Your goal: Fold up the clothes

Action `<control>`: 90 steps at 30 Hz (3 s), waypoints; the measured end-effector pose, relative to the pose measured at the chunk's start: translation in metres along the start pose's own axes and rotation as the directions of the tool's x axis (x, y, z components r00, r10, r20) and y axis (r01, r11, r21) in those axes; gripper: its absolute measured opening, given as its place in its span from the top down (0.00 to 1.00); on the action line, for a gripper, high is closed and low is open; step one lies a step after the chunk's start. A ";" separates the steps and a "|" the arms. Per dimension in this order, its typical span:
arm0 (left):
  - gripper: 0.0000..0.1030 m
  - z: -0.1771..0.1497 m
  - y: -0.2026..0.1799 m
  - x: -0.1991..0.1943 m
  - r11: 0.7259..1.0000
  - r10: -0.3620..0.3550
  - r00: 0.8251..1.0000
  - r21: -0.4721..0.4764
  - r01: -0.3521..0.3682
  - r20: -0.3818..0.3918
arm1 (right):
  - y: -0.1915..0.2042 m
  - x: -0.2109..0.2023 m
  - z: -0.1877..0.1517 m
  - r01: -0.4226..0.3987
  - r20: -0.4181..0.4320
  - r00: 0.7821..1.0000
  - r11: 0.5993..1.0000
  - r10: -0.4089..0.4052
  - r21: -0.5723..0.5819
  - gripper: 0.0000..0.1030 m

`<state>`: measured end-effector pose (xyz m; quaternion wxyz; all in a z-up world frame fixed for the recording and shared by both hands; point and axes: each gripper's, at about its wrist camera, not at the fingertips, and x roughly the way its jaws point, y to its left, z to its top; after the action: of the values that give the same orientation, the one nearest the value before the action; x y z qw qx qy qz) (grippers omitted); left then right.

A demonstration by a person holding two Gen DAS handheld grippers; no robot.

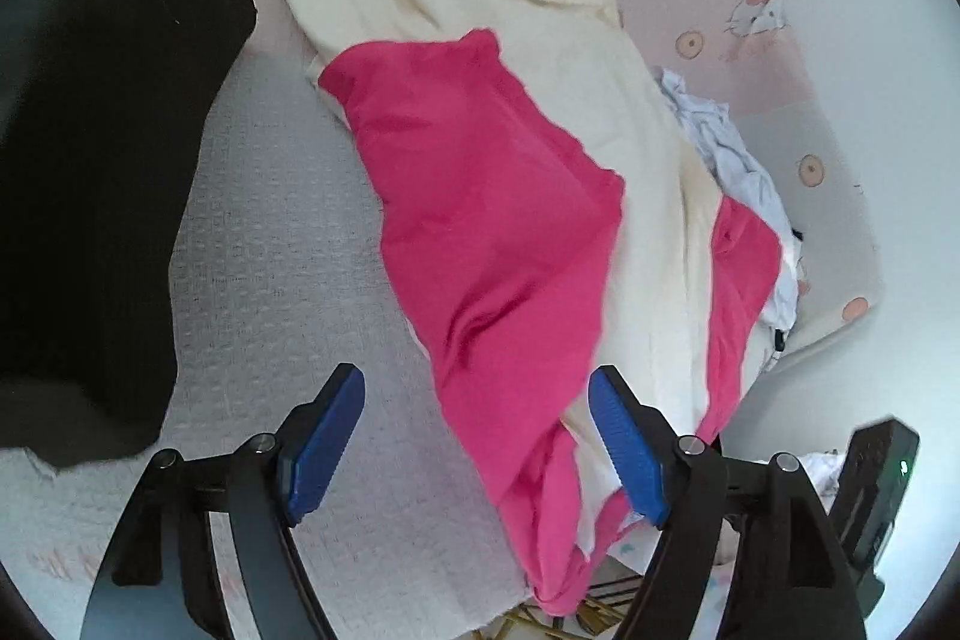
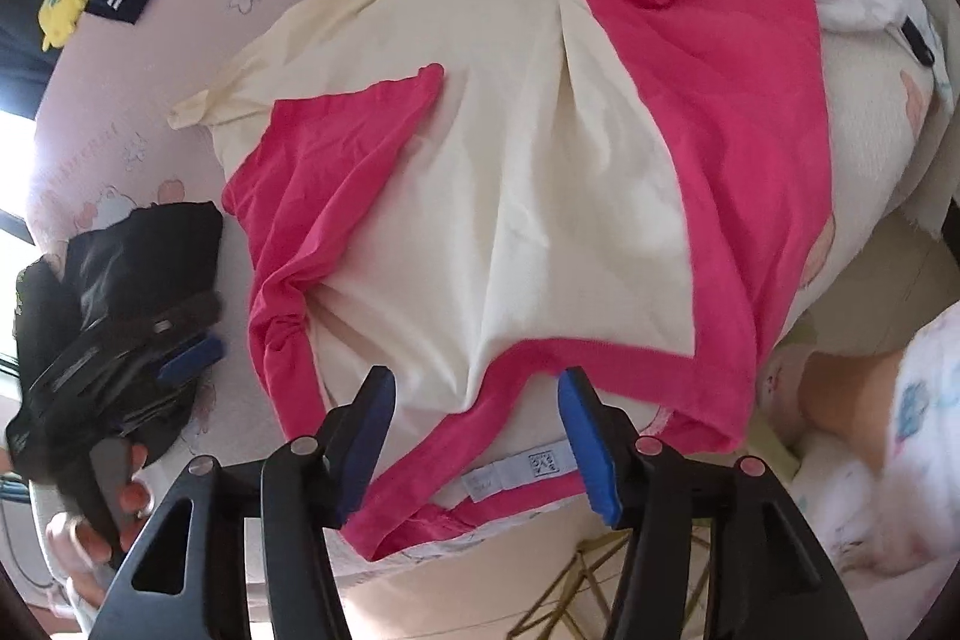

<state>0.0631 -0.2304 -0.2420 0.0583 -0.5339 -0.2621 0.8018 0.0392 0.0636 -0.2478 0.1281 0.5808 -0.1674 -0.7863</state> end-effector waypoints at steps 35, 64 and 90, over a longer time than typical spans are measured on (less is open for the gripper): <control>0.26 -0.034 -0.052 0.044 0.982 0.187 0.982 -0.028 -0.186 0.010 | 0.048 0.080 0.109 -0.344 -0.373 0.867 0.939 0.329 0.028 0.41; 0.83 -0.061 -0.067 0.062 0.904 0.379 0.915 0.156 -0.399 0.139 | 0.123 0.117 0.088 -0.222 -0.256 0.957 0.916 0.139 -0.334 0.97; 0.34 -0.064 -0.103 0.028 0.867 0.333 0.895 0.279 -0.414 0.295 | 0.062 0.103 0.085 -0.382 -0.315 0.871 0.923 0.377 0.049 0.43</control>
<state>0.0886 -0.1087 -0.2342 -0.0412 -0.4573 -0.0182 0.8882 -0.0721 -0.0243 -0.2889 0.3094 0.6548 -0.2493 -0.6430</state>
